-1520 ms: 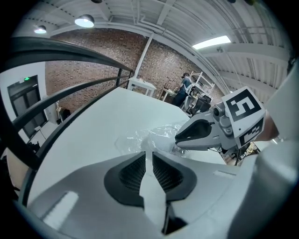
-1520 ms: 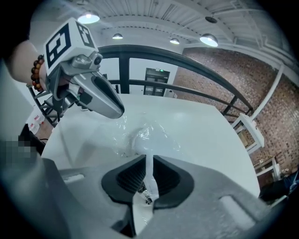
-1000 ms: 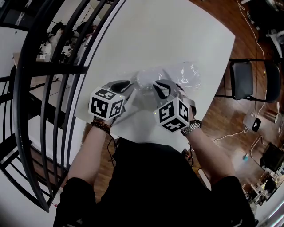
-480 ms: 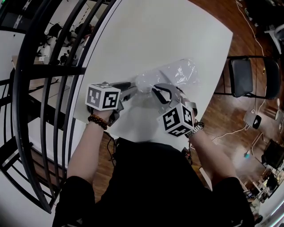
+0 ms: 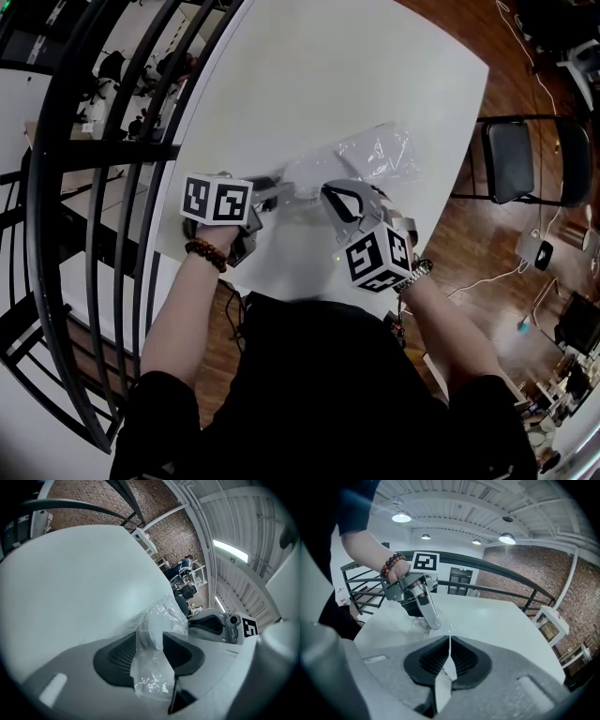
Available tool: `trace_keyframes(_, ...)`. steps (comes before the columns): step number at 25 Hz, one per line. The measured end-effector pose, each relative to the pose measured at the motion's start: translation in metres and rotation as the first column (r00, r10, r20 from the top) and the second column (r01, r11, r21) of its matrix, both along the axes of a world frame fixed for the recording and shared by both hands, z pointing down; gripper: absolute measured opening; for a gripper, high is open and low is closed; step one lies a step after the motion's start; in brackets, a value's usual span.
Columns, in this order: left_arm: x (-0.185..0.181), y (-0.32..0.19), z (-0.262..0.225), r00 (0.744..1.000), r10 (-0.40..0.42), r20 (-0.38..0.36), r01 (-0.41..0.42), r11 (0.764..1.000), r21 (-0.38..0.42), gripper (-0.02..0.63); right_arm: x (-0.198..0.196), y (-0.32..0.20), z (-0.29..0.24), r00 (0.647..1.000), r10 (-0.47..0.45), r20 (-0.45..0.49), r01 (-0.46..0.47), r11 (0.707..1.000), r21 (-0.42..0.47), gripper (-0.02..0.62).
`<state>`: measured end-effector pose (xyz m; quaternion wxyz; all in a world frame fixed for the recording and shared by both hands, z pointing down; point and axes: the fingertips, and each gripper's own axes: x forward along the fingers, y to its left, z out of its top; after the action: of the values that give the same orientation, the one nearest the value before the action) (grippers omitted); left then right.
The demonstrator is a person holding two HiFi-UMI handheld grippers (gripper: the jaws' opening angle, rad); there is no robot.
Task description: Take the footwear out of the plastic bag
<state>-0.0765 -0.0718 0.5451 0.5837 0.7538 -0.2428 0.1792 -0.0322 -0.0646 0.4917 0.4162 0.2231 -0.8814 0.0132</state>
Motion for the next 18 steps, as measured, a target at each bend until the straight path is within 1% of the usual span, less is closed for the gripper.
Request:
trace_keyframes(3, 0.003, 0.003, 0.001, 1.0, 0.018, -0.003, -0.018, 1.0, -0.014, 0.209, 0.001, 0.002, -0.002, 1.0, -0.016, 0.007, 0.016, 1.0, 0.004, 0.002)
trace_keyframes(7, 0.008, 0.006, 0.004, 0.998, 0.054, 0.016, -0.054, 0.998, -0.014, 0.212, -0.001, 0.005, -0.002, 0.999, -0.038, 0.012, 0.038, 0.999, 0.003, 0.0)
trace_keyframes(11, 0.009, 0.009, 0.009, 0.995, 0.081, 0.05, -0.081, 0.997, -0.004, 0.14, -0.003, 0.01, -0.001, 0.998, -0.058, 0.013, 0.058, 0.998, 0.001, 0.0)
trace_keyframes(15, 0.009, 0.01, 0.012, 0.992, 0.102, 0.078, -0.103, 0.995, 0.005, 0.114, -0.005, 0.015, -0.001, 0.998, -0.064, 0.025, 0.065, 0.998, -0.019, 0.002)
trace_keyframes(18, 0.009, 0.01, 0.012, 0.992, 0.099, 0.078, -0.101, 0.995, 0.021, 0.094, -0.002, 0.015, -0.002, 0.997, -0.042, 0.06, 0.045, 0.998, -0.051, 0.014)
